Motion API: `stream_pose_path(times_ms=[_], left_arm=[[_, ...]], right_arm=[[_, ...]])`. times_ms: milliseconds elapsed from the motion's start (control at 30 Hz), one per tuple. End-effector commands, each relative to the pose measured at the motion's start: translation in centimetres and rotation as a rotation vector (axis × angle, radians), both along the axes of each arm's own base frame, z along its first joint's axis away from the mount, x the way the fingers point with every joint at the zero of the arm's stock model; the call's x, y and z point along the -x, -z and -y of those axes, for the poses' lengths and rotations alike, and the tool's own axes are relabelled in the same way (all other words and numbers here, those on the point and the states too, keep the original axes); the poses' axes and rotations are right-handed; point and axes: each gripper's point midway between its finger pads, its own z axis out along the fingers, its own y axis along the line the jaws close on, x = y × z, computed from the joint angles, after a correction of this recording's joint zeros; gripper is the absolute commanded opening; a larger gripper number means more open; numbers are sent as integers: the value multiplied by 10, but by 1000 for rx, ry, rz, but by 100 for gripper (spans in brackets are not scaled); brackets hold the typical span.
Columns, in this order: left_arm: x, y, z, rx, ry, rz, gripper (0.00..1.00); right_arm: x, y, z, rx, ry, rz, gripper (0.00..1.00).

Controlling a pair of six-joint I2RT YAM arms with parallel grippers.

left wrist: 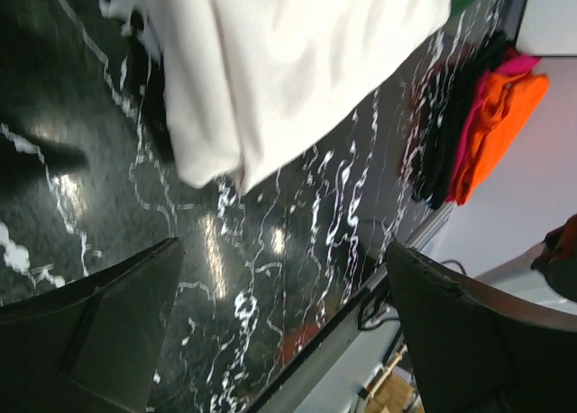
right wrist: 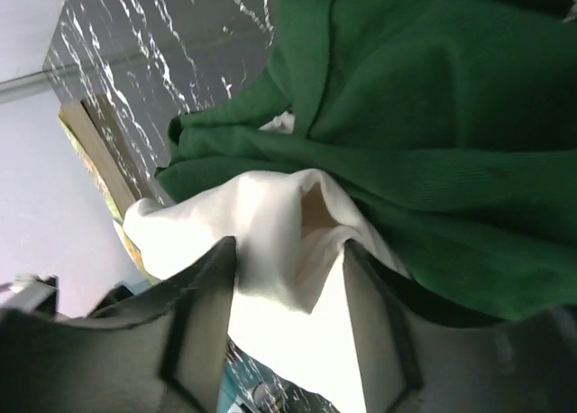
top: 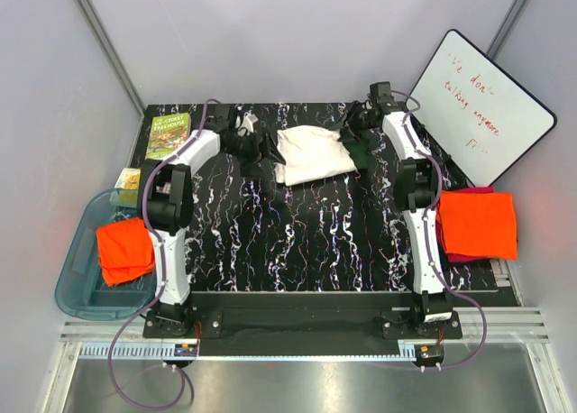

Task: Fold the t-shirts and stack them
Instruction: Fold the tshirt

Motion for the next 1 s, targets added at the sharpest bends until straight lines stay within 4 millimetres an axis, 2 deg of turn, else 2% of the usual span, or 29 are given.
stream_pose_path(times_ms=[0,33,67,100,133,167,200,233,267,300,367,400,433,467,500,533,567,600,633,667,700,733,767,800,833,867,900,933,967], left_arm=[[8,-18,-4,7,19,79,99],[8,-16,-5,-2,14,79,99],[7,-16,-6,-7,7,80,99],[4,-18,-6,-12,1,92,99],[-1,-13,-8,-31,-16,91,99],[-5,-12,-9,-39,-23,94,99],[-12,-17,-8,-38,-27,113,99],[-17,-7,-8,-49,-38,95,99],[-23,-4,-8,-55,-46,97,99],[-32,-8,-6,-54,-53,116,99],[-43,7,-4,-67,-68,99,99],[-53,1,2,-58,-68,126,99],[-59,17,5,-59,-70,99,99],[-64,20,8,-55,-74,99,99],[-75,14,15,-43,-75,124,99],[-78,32,21,-36,-82,82,99],[-85,35,25,-23,-87,85,99],[-96,26,32,6,-87,108,99],[-100,45,36,19,-115,52,99],[-115,35,42,56,-126,91,99],[-121,36,45,79,-137,85,99],[-127,49,47,93,-164,50,99],[-138,37,48,118,-172,82,99],[-141,38,48,134,-184,66,99],[-144,32,47,147,-184,82,99],[-146,29,43,150,-188,89,99],[-145,12,40,154,-177,132,99],[-141,18,33,142,-180,126,99],[-138,4,29,141,-171,154,99]], right_arm=[[-16,-46,11,26,40,131,62],[-12,-71,13,41,39,174,65],[-9,-77,17,68,32,195,68],[-4,-74,23,100,38,187,68],[0,-94,25,111,37,221,68],[4,-98,28,129,30,232,69],[10,-92,30,143,27,215,69],[14,-102,32,148,25,229,69],[18,-103,32,156,18,230,69],[23,-94,35,173,19,207,69],[31,-100,38,189,16,216,69],[37,-90,39,199,14,190,69],[39,-93,40,197,13,195,69],[41,-91,39,197,7,189,69],[45,-86,39,196,-3,176,69],[44,-85,37,188,-8,183,68],[46,-85,31,154,-27,176,66],[45,-78,27,135,-42,168,60],[44,-78,22,112,-56,167,53],[42,-86,13,60,-89,178,43],[41,-76,8,37,-106,158,12],[40,-76,4,14,-111,152,0],[38,-78,-3,-7,-132,162,0],[36,-80,-7,-12,-141,171,0],[32,-93,-12,-27,-155,208,0],[29,-87,-16,-36,-161,200,0],[28,-87,-22,-49,-169,198,0],[23,-98,-28,-69,-181,226,0],[20,-82,-31,-74,-179,196,0]])
